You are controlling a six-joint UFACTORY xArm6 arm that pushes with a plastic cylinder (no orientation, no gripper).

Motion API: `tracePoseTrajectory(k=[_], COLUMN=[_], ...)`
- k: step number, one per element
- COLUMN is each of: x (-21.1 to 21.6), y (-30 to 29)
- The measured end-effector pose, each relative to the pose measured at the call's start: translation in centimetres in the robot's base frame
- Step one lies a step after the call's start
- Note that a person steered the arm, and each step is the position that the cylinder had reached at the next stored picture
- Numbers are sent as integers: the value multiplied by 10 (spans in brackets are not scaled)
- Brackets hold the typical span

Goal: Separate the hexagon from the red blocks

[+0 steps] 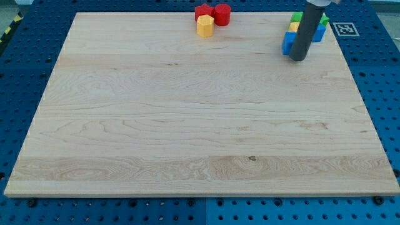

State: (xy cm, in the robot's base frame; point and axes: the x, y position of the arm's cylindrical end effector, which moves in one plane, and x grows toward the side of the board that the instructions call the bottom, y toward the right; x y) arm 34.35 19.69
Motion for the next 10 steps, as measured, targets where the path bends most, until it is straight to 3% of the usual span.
tracePoseTrajectory(k=[2,3,5,7,10], x=[9,31,-9,-20,-78], y=[-5,-35,-97,-97,-78])
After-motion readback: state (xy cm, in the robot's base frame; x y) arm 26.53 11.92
